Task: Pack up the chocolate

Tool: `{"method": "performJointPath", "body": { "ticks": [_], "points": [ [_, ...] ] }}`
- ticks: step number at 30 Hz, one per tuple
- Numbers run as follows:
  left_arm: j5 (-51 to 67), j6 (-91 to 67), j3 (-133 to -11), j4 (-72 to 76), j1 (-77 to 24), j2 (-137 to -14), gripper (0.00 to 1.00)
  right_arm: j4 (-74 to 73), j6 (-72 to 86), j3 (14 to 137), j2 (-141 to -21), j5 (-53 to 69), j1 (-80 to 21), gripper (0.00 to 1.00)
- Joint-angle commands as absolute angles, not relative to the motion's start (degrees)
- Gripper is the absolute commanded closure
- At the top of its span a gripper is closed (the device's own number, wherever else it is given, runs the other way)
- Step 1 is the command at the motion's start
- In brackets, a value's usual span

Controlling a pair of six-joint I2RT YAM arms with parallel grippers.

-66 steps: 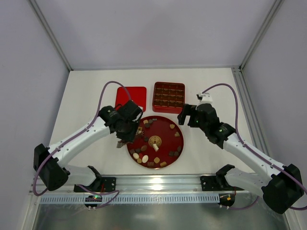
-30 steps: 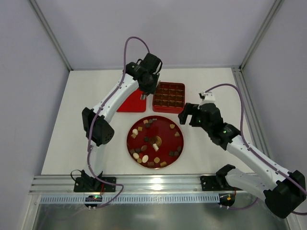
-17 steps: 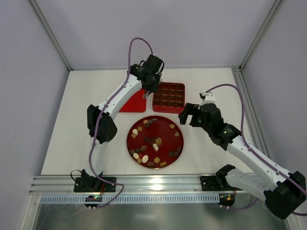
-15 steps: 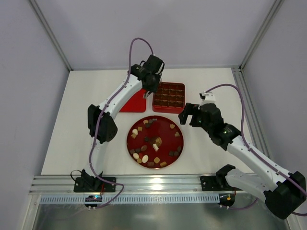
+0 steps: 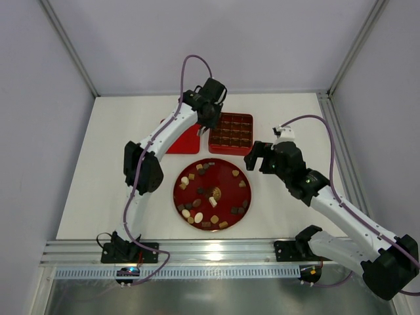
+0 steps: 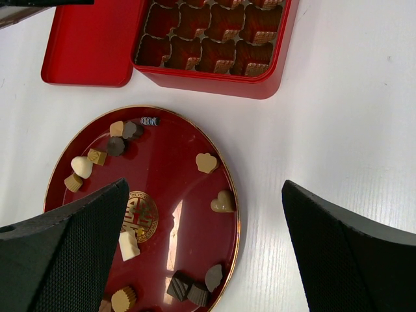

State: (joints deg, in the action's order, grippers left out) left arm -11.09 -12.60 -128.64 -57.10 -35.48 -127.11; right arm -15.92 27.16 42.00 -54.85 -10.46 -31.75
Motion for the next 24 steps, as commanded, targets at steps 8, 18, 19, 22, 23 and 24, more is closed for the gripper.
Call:
{"method": "performJointPath", "body": {
  "ticks": [8,18,19,22,23,24],
  "points": [
    [-12.9,-11.1,-129.3,-54.5,-35.2,-126.7,0.61,-14.9,27.4,41.8,-53.9,-11.2,-31.6,0.00],
    [-13.4,-10.7,-129.5,-54.8,-35.2,-125.9,0.60,-14.9,27.3,41.7,-53.9,-11.3,-31.6,0.00],
    [-13.3,-10.7,-129.6,-54.8,-35.2,-125.3,0.60,-14.9,27.2,41.7,-53.8,-11.4,-31.6,0.00],
    [-12.5,-11.1,-129.7,-55.1,-35.2,-123.6,0.60,-14.9,27.2,41.9,-53.7,-11.6,-31.6,0.00],
    [-12.3,-11.2,-129.8,-55.3,-35.2,-123.1,0.60,-14.9,27.2,42.0,-53.8,-11.6,-31.6,0.00],
    [-12.1,-11.4,-129.8,-55.5,-35.2,-122.7,0.60,-14.9,27.2,42.0,-53.8,-11.6,-31.5,0.00]
  ]
}}
